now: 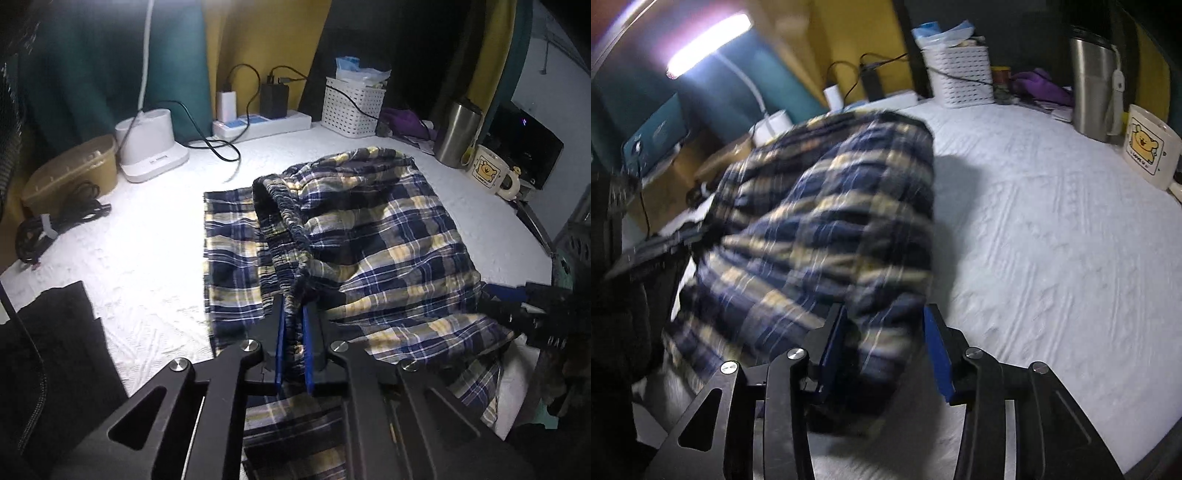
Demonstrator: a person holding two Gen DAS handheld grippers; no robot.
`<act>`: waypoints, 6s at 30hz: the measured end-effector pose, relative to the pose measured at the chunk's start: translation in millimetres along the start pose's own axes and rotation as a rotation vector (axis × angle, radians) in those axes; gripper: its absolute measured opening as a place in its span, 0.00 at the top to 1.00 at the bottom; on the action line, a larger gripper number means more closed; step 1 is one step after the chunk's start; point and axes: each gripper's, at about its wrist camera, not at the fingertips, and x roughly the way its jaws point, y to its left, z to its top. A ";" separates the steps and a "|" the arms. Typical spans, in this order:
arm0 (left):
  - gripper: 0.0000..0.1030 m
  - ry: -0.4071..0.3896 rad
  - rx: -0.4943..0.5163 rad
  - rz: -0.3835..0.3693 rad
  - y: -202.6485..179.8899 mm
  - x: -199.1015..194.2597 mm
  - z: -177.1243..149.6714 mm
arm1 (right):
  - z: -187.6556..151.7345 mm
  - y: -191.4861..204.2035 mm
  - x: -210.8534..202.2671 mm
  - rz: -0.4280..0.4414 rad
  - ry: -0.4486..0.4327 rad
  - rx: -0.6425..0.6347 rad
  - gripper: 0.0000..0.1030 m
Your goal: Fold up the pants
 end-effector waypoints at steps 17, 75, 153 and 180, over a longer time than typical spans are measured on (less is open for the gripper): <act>0.94 -0.012 -0.033 0.072 13.2 5.1 -9.5 | -30.6 -2.1 -27.0 -0.096 -0.004 -0.036 0.63; 0.65 0.013 0.070 0.021 51.5 81.5 73.0 | 138.6 -32.4 103.1 -0.104 -0.049 -0.057 0.43; 0.38 0.085 -0.039 -0.042 31.7 22.2 -11.1 | 4.8 19.8 14.9 -0.106 -0.024 -0.119 0.43; 0.34 0.101 -0.069 -0.013 37.1 14.9 4.6 | 13.9 -26.7 -3.5 -0.148 -0.073 -0.067 0.43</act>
